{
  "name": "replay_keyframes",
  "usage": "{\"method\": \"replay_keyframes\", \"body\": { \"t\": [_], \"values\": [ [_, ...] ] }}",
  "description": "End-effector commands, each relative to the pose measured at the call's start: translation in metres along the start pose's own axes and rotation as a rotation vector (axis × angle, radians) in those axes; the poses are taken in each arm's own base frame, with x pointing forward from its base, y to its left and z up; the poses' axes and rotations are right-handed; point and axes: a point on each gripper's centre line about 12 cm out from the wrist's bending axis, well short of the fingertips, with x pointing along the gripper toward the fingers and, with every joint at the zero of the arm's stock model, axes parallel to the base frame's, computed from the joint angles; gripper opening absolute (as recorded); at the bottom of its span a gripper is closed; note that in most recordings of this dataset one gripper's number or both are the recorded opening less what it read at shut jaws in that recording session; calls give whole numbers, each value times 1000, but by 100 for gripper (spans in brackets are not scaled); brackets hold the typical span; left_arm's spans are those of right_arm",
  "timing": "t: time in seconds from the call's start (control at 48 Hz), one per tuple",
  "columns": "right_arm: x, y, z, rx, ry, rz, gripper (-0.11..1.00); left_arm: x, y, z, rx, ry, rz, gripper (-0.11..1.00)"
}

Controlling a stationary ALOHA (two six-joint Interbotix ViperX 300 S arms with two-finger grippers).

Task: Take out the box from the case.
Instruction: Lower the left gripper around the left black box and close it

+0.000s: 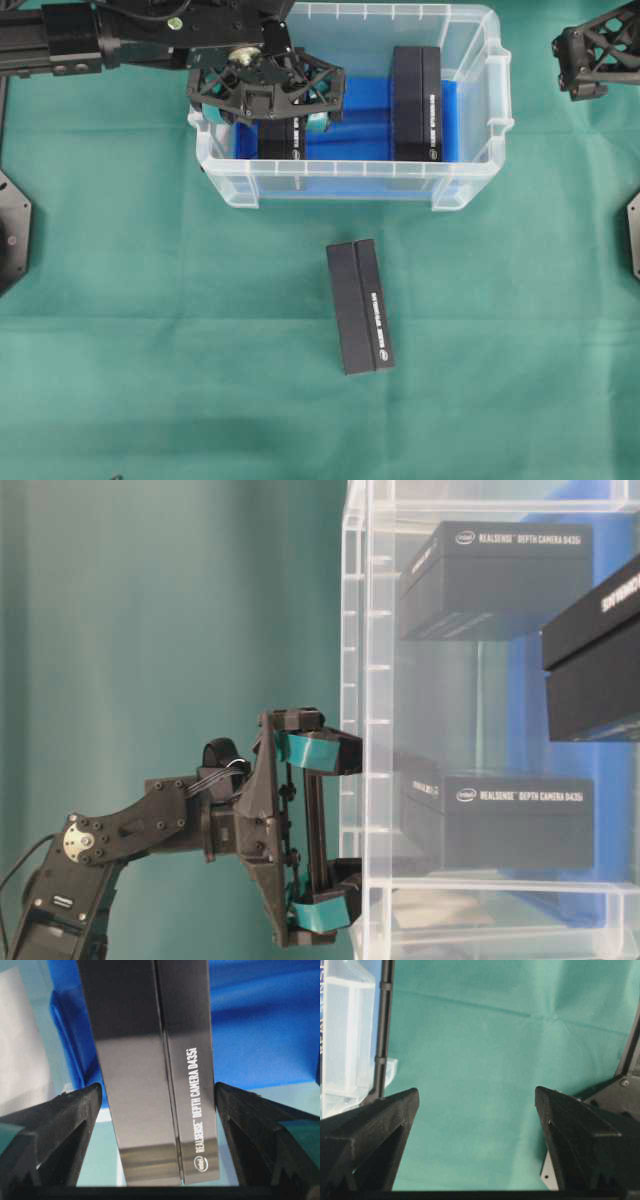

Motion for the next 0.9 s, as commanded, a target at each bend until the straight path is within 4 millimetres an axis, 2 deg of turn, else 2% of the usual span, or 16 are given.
{"method": "replay_keyframes", "body": {
  "t": [0.0, 0.709, 0.813, 0.875],
  "values": [
    [-7, 2, 1, -2, -13, 35, 92, -8, -2, 4, -5, -14, -27, 90],
    [-8, 7, -2, -11, -10, 60, 92, 1, 0, 6, -10, -15, -24, 89],
    [-8, 7, -2, -11, -10, 60, 92, 2, -3, 7, -10, -22, -50, 84],
    [-8, 7, -2, -11, -10, 60, 92, 3, -6, 7, -8, -33, -80, 75]
  ]
}}
